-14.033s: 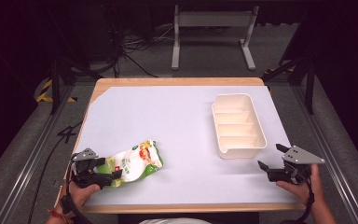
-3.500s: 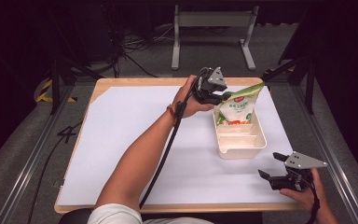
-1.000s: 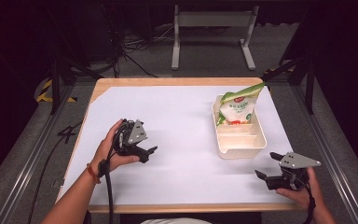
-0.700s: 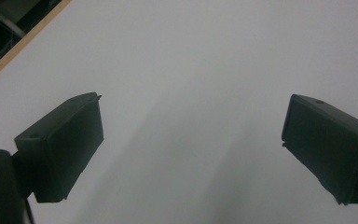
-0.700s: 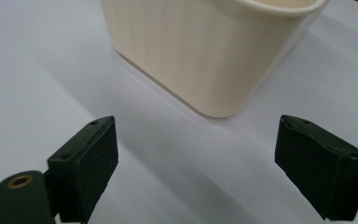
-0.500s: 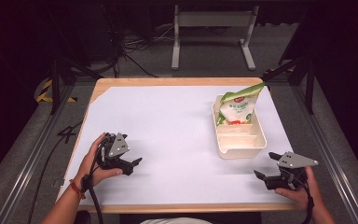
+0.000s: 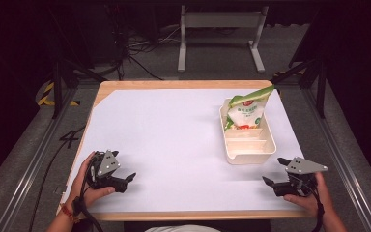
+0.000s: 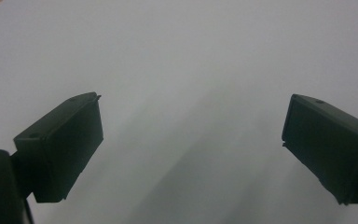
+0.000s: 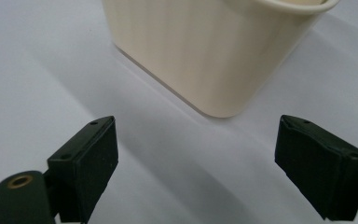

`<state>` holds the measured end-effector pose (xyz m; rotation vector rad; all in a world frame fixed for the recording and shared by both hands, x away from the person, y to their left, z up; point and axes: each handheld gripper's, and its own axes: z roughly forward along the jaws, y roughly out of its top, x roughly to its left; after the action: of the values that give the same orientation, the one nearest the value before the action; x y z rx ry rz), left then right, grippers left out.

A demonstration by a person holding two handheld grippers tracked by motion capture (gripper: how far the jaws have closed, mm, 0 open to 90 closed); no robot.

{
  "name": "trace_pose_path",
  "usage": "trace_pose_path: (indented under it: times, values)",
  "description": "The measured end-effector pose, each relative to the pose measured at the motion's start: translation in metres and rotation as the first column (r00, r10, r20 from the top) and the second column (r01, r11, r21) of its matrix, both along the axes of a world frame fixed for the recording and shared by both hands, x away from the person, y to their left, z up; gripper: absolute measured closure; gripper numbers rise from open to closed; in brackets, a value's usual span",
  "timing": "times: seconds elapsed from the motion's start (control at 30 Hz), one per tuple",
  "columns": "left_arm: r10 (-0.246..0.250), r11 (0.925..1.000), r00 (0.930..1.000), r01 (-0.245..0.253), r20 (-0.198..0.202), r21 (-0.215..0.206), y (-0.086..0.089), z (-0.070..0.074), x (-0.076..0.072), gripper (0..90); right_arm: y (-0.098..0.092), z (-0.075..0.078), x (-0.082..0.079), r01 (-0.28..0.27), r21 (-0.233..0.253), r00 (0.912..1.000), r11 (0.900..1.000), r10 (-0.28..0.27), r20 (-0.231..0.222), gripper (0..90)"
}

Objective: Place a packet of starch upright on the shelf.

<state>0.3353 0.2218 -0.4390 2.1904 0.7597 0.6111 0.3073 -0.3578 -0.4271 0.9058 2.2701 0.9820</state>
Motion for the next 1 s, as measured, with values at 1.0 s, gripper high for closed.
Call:
trace_pose_path:
  times: [1.0]
  values:
    - [0.04,0.9801,0.9989,-0.043,-0.023,-0.194,0.031,-0.008,-0.012,6.4,0.003,-0.002,0.004,-0.004,-0.017,1.0,1.0,0.004,0.005,12.6]
